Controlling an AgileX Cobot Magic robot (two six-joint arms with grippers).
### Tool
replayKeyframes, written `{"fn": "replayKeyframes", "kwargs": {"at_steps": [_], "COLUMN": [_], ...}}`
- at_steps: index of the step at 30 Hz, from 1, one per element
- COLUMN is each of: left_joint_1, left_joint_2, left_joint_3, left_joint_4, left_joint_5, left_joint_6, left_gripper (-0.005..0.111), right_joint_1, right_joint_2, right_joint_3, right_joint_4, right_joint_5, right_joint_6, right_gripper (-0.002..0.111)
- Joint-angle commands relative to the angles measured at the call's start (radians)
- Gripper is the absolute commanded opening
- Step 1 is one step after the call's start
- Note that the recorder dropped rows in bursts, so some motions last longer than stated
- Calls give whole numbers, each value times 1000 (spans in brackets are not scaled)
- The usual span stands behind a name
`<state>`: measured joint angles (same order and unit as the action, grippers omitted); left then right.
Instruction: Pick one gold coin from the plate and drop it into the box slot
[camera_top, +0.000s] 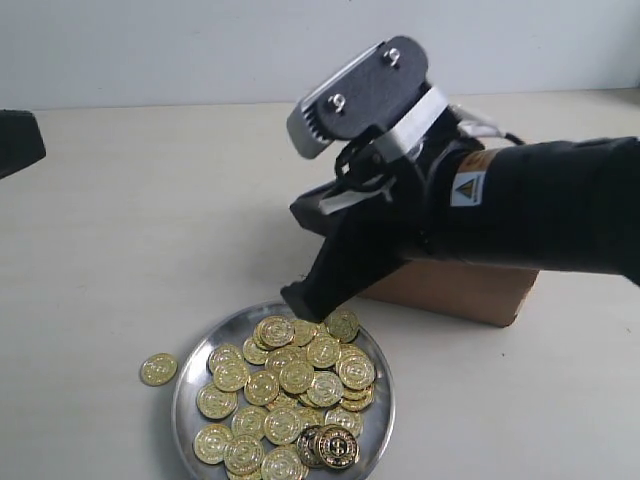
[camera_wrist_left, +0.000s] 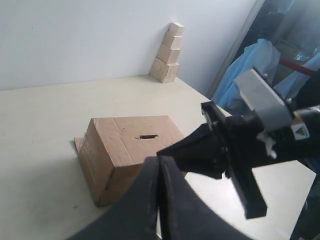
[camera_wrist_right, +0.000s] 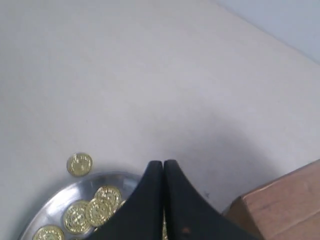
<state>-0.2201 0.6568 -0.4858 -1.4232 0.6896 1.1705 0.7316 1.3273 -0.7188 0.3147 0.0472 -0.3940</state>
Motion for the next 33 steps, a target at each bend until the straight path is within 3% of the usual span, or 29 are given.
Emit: {"fn": "replayKeyframes", "kwargs": {"at_steps": [1,6,13,19,33], "left_joint_1": [3,67,215,261,261], "left_joint_2": [-122,-290,-428,-520,-576], "left_joint_3": [70,182,280,314,320], "left_joint_4": [-5,-5,-1,1,1], "left_joint_5": [-5,7,14,12,15], "left_joint_6": [4,4,4,4,4], "left_gripper": [0,0,0,0,0], "right_joint_1": [-18,-139,-429,-604,-622], "right_joint_2": [-158,-363,-629,-877,-1177], "right_joint_3": [1,1,1,1,4], "right_joint_4": [-8,-8,-8,-8,0], "right_joint_5": [-9,-9,-15,-19,-9], "right_joint_6": [3,3,3,3,3], "right_gripper": [0,0,0,0,0]}}
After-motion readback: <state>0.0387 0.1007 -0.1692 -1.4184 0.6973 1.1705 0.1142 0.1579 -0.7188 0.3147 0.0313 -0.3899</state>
